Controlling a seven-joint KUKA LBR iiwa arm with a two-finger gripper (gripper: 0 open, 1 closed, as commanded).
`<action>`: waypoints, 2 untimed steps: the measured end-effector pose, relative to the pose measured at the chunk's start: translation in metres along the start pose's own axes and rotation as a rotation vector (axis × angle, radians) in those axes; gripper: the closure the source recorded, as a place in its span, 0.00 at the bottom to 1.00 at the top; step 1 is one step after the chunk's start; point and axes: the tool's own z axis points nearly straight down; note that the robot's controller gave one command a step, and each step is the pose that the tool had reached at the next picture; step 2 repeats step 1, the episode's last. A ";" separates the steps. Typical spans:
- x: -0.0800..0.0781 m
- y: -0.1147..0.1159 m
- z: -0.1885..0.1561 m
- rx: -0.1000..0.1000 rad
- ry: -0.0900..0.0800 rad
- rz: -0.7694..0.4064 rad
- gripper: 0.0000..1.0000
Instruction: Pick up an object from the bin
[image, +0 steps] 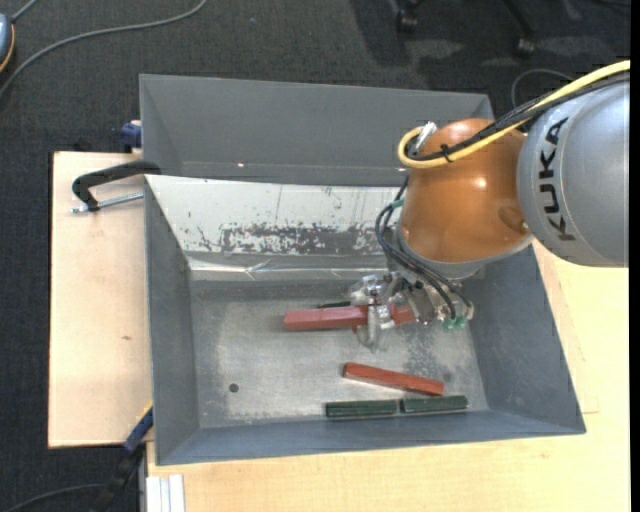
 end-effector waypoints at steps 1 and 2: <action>-0.031 0.016 -0.110 -0.001 -0.003 -0.185 1.00; -0.031 0.016 -0.110 -0.001 -0.003 -0.185 1.00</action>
Offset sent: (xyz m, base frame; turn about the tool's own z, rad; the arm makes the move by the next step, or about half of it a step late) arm 0.0228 0.0209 0.1055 -0.1838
